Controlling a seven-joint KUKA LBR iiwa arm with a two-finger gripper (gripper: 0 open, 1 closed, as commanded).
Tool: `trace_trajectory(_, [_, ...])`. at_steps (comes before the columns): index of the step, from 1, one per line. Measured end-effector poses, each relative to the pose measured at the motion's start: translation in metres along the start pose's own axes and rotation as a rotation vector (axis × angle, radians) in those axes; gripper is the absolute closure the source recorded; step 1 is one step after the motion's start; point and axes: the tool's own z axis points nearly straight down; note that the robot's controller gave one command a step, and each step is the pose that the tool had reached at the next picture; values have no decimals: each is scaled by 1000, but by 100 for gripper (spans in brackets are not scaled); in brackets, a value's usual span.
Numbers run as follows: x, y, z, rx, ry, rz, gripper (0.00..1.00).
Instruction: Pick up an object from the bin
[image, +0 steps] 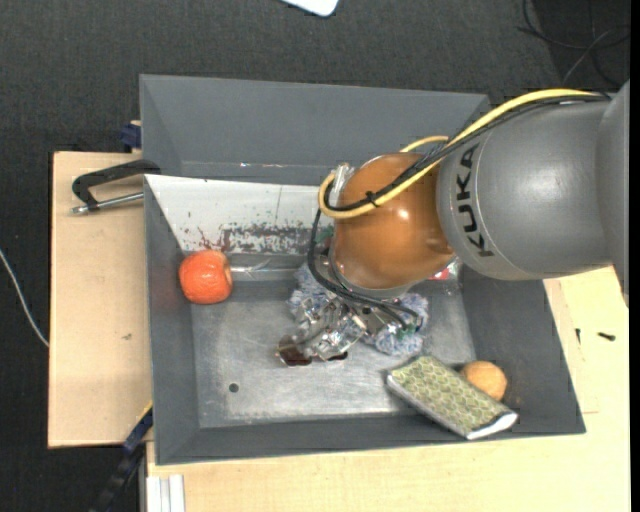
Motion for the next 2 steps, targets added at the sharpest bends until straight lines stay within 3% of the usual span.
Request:
trace_trajectory(1, [4, 3, -52, -5, 6, -48, 100])
trace_trajectory(2, [4, -8, -177, -1, 1, 35, 100])
